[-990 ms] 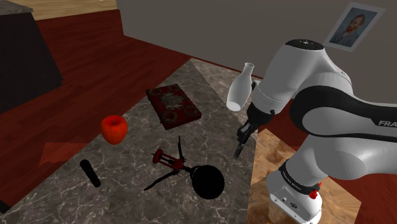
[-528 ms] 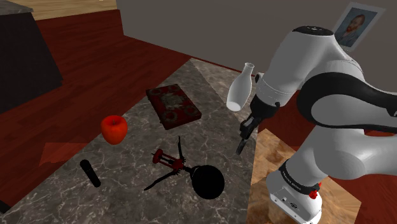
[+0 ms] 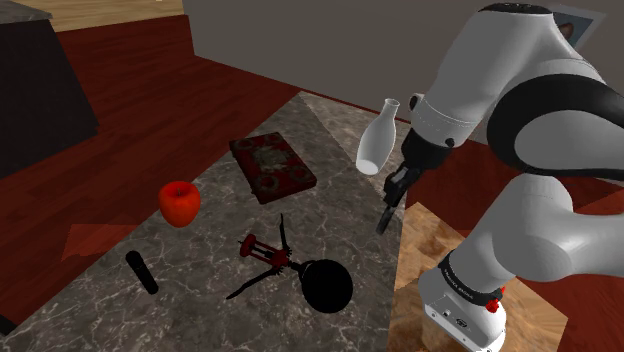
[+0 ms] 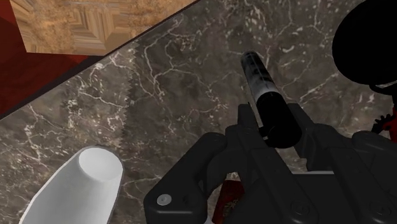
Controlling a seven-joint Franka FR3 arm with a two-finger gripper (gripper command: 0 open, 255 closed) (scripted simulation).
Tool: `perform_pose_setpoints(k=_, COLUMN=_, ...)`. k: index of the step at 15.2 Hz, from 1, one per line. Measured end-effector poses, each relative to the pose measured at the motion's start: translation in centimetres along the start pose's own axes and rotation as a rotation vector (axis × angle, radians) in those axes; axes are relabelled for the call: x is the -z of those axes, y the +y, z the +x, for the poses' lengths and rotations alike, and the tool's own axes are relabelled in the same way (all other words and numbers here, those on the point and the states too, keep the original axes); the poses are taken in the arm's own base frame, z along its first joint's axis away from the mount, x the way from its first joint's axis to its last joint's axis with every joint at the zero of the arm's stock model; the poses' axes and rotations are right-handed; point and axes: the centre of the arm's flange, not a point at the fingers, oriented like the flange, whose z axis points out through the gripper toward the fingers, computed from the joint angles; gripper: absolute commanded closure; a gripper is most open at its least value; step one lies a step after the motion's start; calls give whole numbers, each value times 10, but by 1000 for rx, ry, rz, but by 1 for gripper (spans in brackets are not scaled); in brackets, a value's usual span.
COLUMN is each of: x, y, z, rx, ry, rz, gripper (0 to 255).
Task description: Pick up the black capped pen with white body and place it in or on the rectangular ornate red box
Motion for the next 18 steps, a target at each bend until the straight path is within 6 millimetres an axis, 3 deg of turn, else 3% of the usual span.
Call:
perform_pose_setpoints(k=10, x=52, y=2, z=5, rx=0, ry=0, rz=0, gripper=255)
perform_pose_setpoints(k=13, x=57, y=0, z=31, rx=-1, ry=-1, rz=-1, gripper=255)
perform_pose_setpoints(k=18, x=63, y=-7, z=96, rx=0, ry=0, rz=-1, gripper=255)
